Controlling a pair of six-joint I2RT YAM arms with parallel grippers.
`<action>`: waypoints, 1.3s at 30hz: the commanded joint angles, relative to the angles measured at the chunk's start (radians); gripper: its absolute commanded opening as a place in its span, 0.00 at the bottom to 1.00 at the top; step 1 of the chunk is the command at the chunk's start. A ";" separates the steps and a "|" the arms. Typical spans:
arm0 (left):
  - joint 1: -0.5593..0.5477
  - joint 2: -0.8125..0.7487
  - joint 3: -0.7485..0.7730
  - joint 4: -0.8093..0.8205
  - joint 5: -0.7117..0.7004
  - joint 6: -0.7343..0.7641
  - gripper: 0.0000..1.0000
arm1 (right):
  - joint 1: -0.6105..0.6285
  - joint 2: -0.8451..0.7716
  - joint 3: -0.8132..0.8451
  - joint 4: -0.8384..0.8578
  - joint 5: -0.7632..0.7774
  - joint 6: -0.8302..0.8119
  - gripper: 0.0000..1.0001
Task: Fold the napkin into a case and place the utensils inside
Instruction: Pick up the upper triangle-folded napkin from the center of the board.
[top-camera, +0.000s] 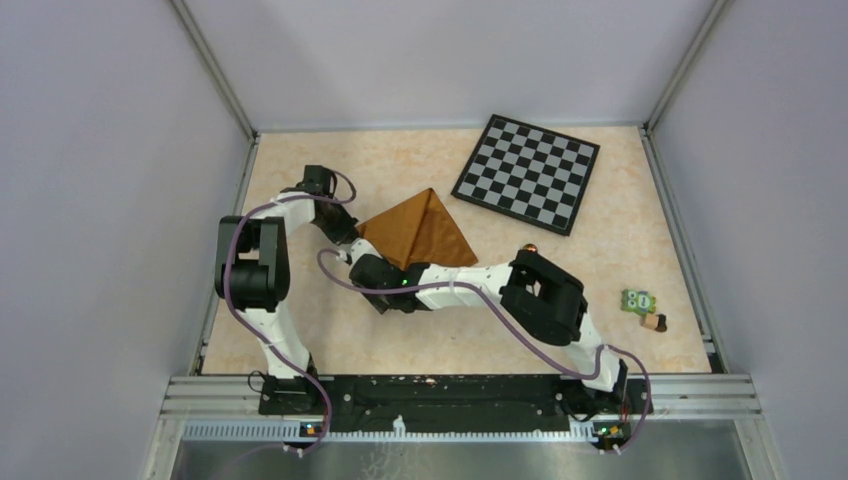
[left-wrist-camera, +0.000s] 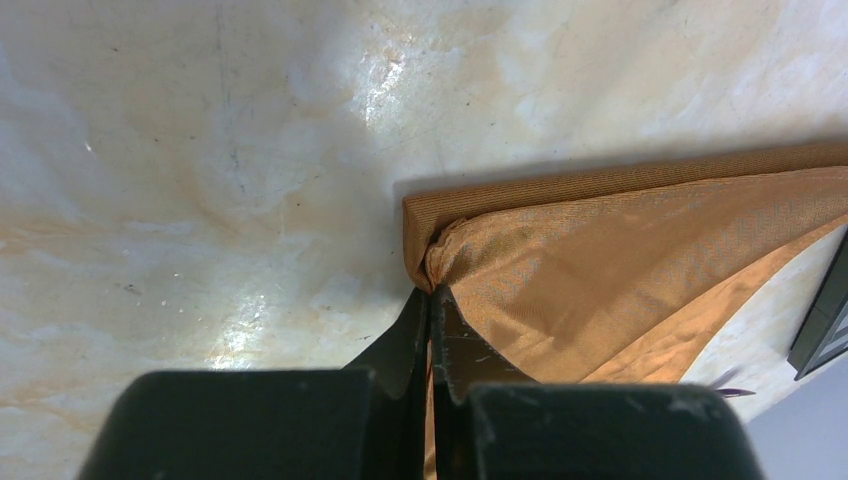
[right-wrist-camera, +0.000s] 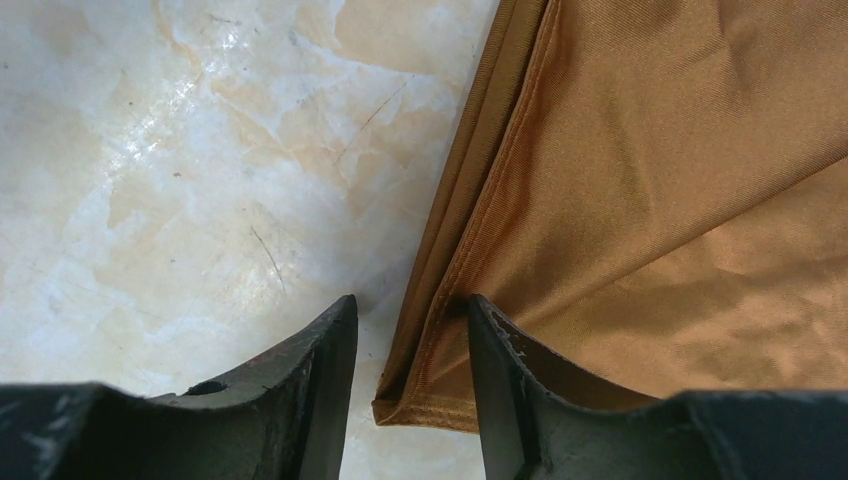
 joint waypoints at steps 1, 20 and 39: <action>-0.004 0.039 -0.061 -0.063 -0.055 0.028 0.00 | -0.015 0.033 0.045 -0.027 0.021 0.002 0.45; -0.004 0.030 -0.061 -0.018 -0.049 0.096 0.00 | -0.041 -0.010 0.031 0.041 -0.032 -0.061 0.00; -0.003 -0.030 -0.048 -0.001 -0.004 0.168 0.09 | -0.171 -0.163 -0.160 0.211 -0.349 0.071 0.00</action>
